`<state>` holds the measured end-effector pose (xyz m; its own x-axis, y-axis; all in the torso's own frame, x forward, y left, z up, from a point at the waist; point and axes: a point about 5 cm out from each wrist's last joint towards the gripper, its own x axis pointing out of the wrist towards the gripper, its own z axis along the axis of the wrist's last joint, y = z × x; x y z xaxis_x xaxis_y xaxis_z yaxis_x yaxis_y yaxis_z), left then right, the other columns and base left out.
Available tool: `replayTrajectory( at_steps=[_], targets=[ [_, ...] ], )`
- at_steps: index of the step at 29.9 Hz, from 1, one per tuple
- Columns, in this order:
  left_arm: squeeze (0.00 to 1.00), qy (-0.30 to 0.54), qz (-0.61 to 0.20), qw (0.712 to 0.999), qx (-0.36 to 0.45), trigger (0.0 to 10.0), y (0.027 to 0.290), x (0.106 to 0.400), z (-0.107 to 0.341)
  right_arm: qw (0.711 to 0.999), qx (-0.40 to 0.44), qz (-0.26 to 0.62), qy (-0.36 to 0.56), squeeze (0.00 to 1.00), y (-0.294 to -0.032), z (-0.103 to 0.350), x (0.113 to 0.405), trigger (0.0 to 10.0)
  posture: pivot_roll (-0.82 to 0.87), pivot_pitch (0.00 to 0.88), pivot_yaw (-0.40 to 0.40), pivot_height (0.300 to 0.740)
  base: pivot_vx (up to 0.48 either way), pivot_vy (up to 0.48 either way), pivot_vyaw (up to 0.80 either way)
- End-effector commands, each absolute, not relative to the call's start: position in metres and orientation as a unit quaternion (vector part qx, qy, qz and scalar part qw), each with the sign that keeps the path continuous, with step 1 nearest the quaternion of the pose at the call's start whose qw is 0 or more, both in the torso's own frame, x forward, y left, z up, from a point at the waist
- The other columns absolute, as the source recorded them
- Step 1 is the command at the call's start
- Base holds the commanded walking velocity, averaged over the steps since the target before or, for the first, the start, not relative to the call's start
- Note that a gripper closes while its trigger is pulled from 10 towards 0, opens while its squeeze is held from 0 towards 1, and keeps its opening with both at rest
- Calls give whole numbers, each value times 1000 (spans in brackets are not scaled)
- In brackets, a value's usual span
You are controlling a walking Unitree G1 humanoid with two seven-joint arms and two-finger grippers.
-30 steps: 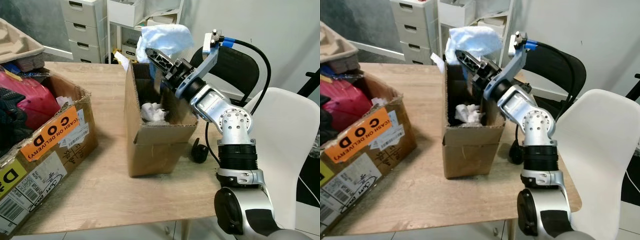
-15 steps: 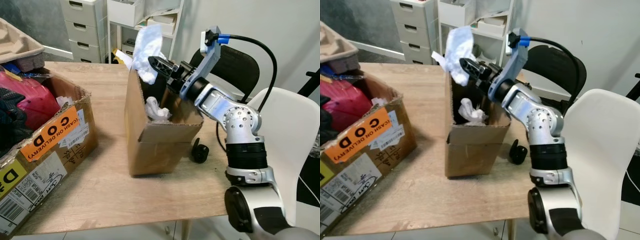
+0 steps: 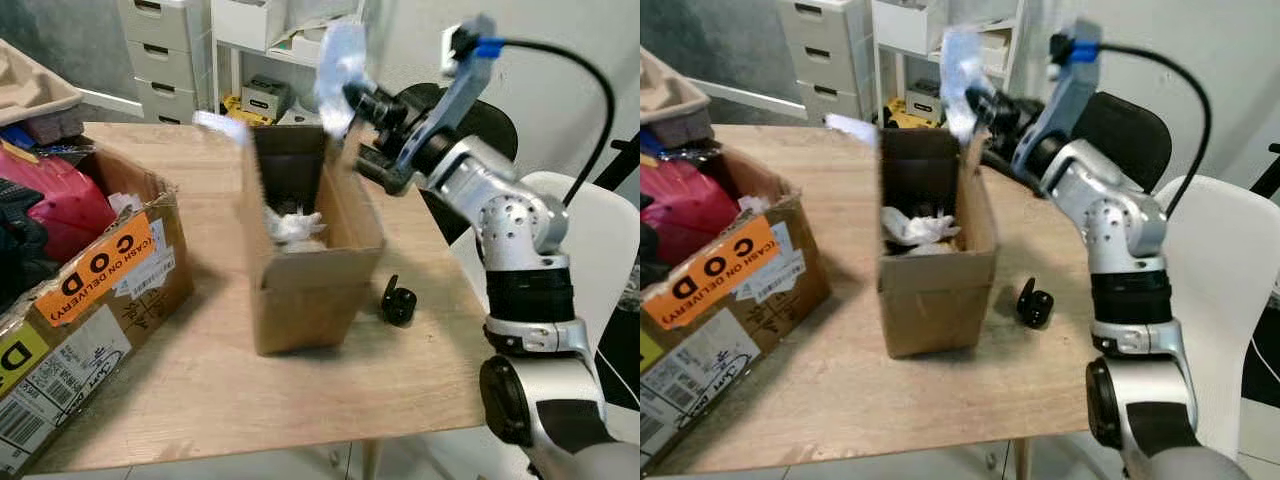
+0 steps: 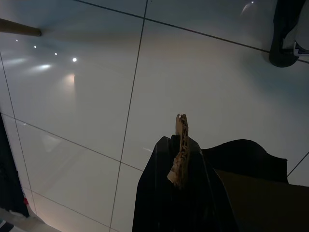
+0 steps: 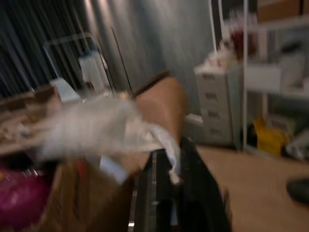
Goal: Picking trash to rubbish bin
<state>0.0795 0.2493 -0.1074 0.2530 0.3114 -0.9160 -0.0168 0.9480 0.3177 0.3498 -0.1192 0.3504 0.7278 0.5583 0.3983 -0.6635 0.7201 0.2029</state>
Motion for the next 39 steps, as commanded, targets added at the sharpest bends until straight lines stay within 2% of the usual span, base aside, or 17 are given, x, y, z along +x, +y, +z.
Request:
replayTrajectory(
  at_steps=[1, 6, 9, 12, 15, 22, 24, 26, 27, 28, 29, 30, 31, 32, 33, 39],
  targets=[
    [0, 613, 92, 776, 118, 10000, 241, 72, -111, 909, 164, 340, -174, 0, -121, 356, 347, 0, 20, 95, -80, 740, 0, 0, 0],
    [0, 612, 91, 777, 117, 10000, 240, 73, -111, 917, 96, 356, -152, 0, -119, 353, 348, 0, 18, 91, -87, 740, 0, 0, 0],
    [0, 612, 91, 777, 117, 10000, 239, 73, -111, 919, -11, 379, -110, 0, -116, 343, 349, 0, 17, 89, -93, 740, 0, 0, 0],
    [0, 612, 91, 777, 117, 10000, 239, 73, -111, 915, -33, 389, -99, 0, -116, 341, 350, 0, 17, 88, -95, 740, 0, 0, 0],
    [0, 612, 91, 777, 115, 10000, 238, 73, -112, 902, -96, 416, -62, 0, -116, 327, 350, 0, 20, 87, -100, 740, 0, 0, 0],
    [0, 614, 90, 776, 112, 10000, 236, 71, -113, 870, -149, 469, -35, 0, -111, 314, 346, 0, 15, 96, -100, 740, 0, 0, 0],
    [0, 614, 90, 776, 112, 10000, 236, 71, -113, 870, -149, 469, -35, 0, -111, 314, 346, 0, 15, 96, -100, 740, 0, 0, 0],
    [0, 615, 90, 775, 112, 10000, 235, 71, -113, 862, -162, 479, -27, 0, -111, 312, 348, 1569, 13, 100, -102, 740, 0, 0, 0],
    [0, 615, 90, 775, 112, 10000, 235, 70, -113, 858, -170, 485, -22, 0, -109, 310, 349, 3020, 13, 102, -106, 740, 0, 0, 0],
    [0, 615, 90, 775, 112, 10000, 235, 70, -113, 858, -170, 485, -22, 0, -109, 310, 349, 3020, 13, 102, -106, 740, 0, 0, 0],
    [0, 615, 90, 775, 112, 10000, 235, 70, -113, 853, -178, 491, -16, 0, -107, 307, 350, 4902, 13, 102, -106, 740, 0, 0, 0],
    [0, 615, 90, 775, 112, 10000, 235, 70, -113, 853, -178, 491, -16, 0, -107, 307, 350, 4902, 13, 102, -106, 740, 0, 0, 0],
    [0, 615, 91, 775, 111, 10000, 235, 70, -113, 847, -183, 499, -7, 0, -104, 304, 351, 10000, 16, 104, -109, 740, 0, 0, 0],
    [0, 615, 91, 776, 111, 10000, 235, 70, -113, 844, -185, 504, -1, 0, -103, 302, 352, 10000, 19, 104, -110, 740, 0, 0, 0],
    [0, 615, 91, 776, 110, 10000, 234, 70, -113, 838, -197, 509, 5, 1000, -102, 299, 352, 10000, 21, 105, -111, 740, 0, 0, 0],
    [0, 616, 94, 775, 107, 10000, 234, 68, -113, 823, -219, 524, 13, 1000, -99, 296, 352, 10000, 30, 107, -112, 740, 0, 0, 0]
  ],
)
